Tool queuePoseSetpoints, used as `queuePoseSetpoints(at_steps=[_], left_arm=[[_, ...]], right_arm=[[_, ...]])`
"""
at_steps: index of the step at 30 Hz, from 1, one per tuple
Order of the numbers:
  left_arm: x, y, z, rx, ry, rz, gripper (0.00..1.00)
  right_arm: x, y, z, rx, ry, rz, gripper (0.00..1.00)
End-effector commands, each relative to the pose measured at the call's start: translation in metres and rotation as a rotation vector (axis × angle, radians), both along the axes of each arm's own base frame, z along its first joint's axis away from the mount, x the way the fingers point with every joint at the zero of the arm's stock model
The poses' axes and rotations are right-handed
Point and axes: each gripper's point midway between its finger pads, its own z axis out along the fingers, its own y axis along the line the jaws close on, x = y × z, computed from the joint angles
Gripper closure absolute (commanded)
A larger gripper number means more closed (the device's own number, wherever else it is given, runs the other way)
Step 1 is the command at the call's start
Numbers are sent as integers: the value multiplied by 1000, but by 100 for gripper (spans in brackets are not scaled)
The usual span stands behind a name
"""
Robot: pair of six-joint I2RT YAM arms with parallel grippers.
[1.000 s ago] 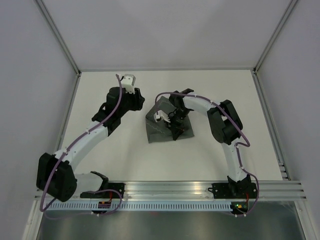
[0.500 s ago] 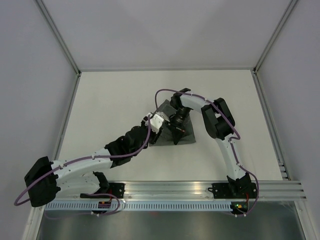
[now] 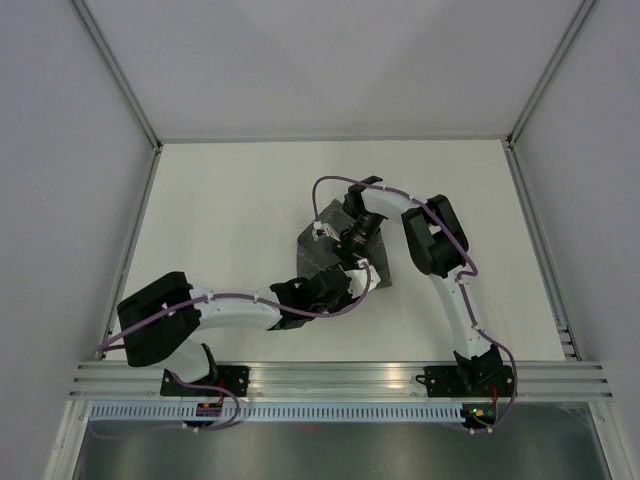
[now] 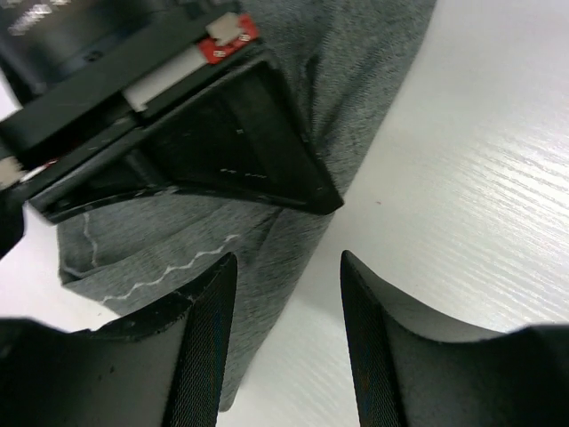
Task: Fold the napkin, place the utensils inside, and roll it up
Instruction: Roll the napkin with the utensil
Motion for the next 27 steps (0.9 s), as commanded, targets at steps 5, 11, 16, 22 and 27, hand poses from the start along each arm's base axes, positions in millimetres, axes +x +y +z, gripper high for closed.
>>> queuePoseSetpoints(at_steps=[5,11,16,22,27], left_arm=[[1,-28,-10,37,-8,-93,44],[4,-29,-29,70,-10,-99,44],[7,-24,-50,113,-4,-82,45],[4,-21,-70,139,34,-73,59],[-3,-19,-81,154,77,-89,84]], right_arm=[[20,-19,-52,-81,-97,69,82],[22,-18,-52,-82,-97,63,82],[23,-18,-53,-86,-93,57,82],[22,-18,-54,-92,-85,52,82],[22,-17,-52,-92,-79,47,82]])
